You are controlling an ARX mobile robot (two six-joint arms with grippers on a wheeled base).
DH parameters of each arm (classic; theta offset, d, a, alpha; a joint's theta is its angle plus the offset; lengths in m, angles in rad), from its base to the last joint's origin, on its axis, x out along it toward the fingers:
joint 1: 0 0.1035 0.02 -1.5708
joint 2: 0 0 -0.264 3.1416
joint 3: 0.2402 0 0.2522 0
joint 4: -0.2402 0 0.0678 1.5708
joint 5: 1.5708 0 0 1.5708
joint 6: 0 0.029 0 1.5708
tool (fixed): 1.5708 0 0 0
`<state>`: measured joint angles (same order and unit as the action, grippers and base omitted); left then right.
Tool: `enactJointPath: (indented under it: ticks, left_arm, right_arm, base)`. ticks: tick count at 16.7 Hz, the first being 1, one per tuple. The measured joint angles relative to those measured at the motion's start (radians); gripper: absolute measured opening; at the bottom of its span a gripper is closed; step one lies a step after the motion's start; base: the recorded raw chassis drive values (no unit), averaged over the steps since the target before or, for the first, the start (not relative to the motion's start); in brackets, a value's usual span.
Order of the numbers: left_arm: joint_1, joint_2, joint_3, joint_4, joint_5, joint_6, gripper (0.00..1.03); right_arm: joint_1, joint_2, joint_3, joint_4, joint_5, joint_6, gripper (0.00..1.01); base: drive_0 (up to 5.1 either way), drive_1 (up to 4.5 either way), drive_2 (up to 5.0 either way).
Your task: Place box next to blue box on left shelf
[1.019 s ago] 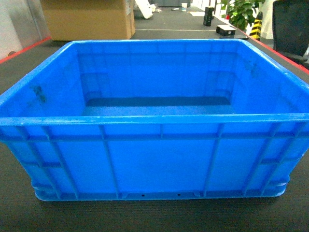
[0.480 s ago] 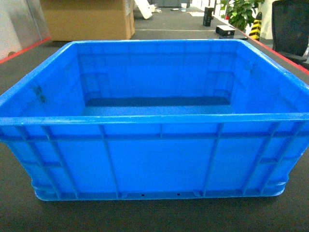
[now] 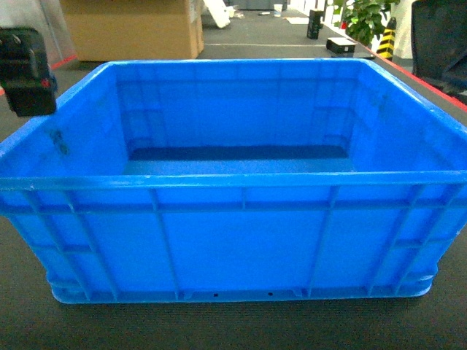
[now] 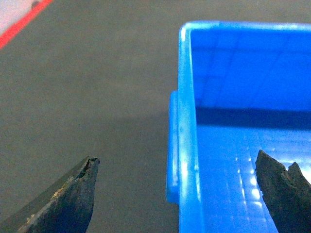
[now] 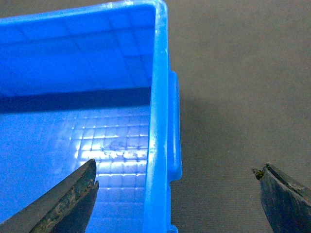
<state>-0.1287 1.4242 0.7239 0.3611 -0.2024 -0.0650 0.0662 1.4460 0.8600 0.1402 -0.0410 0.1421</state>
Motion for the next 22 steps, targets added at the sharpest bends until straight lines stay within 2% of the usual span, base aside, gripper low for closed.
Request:
enactJointPath:
  ticks: [2,3,5,10,11,14,15,17,19,22]
  left_arm:
    - [-0.006,0.132,0.096,-0.138,0.033,-0.072,0.98]
    - [-0.006,0.148,0.11,-0.158,0.032,-0.081,0.98]
    - [-0.006,0.177,0.118,-0.166,0.029,-0.085,0.98]
    - [-0.006,0.187,0.126,-0.156,0.047,-0.092,0.98]
    - [-0.006,0.189,0.127,-0.156,0.043,-0.085,0.91]
    - [-0.005,0.19,0.127,-0.155,0.038,-0.065,0.56]
    - [-0.005,0.185,0.127,-0.174,0.038,-0.057,0.42]
    - [0.001,0.181,0.129,-0.193,0.033,-0.039,0.24]
    - [-0.001,0.176,0.13,-0.195,0.011,-0.032,0.21]
    - [-0.013,0.147,0.093,-0.138,-0.017,-0.012,0.2]
  right_arm:
    - [0.034,0.165,0.1,-0.065,-0.011,0.043,0.98]
    - [0.045,0.183,0.108,-0.077,-0.023,0.055,0.98]
    - [0.055,0.196,0.108,-0.089,-0.029,0.073,0.98]
    - [0.057,0.209,0.112,-0.121,-0.01,0.069,0.98]
    - [0.057,0.209,0.112,-0.122,-0.006,0.063,0.95]
    - [0.057,0.208,0.112,-0.125,0.009,0.031,0.6]
    - [0.055,0.208,0.111,-0.131,0.011,0.022,0.45]
    - [0.051,0.207,0.111,-0.14,0.011,0.021,0.25]
    - [0.053,0.203,0.108,-0.132,0.027,0.013,0.09]
    - [0.074,0.17,0.062,-0.063,0.073,-0.007,0.08]
  base:
    - [0.0,0.0,0.0]
    - [0.0,0.0,0.0]
    - [0.0,0.0,0.0]
    - [0.0,0.0,0.0]
    - [0.0,0.0,0.0]
    - [0.0,0.0,0.0]
    - [0.0,0.0,0.0]
    - [0.0,0.0,0.0]
    - [0.0,0.0,0.0]
    - [0.0,0.0,0.0]
